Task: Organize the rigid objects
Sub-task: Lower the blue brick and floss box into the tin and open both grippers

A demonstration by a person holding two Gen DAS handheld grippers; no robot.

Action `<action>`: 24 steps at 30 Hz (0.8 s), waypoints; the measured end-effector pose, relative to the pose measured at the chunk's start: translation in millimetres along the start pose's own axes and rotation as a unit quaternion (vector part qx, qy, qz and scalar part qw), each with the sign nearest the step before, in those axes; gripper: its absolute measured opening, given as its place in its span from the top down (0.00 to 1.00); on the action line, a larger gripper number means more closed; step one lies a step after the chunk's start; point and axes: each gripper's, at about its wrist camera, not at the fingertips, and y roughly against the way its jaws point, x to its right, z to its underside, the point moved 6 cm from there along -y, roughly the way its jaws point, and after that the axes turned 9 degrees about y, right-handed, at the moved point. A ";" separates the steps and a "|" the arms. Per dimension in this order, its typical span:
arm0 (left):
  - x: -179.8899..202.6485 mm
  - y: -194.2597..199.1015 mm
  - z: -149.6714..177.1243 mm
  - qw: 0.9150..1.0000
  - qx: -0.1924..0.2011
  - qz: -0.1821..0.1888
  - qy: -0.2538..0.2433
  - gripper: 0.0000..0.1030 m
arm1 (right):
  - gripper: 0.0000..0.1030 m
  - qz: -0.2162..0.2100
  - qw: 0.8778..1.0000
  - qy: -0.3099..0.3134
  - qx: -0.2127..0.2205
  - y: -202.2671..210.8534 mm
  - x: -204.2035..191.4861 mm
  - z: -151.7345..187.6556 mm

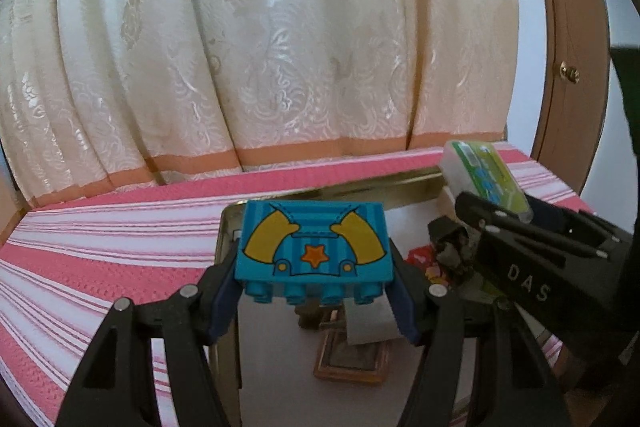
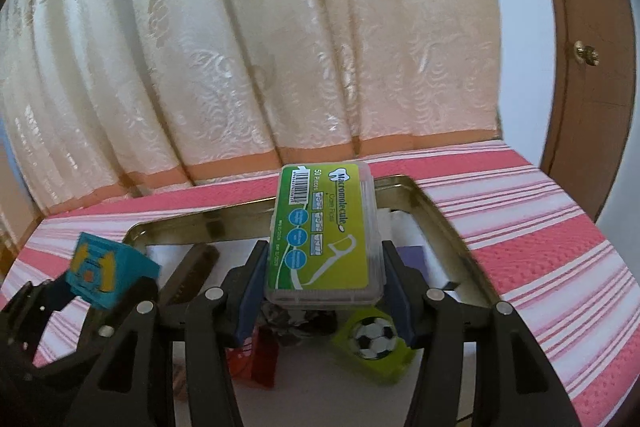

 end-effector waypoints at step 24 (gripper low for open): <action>8.3 10.7 10.1 0.999 0.020 0.010 -0.036 0.00 | 0.14 -0.035 0.999 -0.009 0.012 -5.0 -12.8 5.8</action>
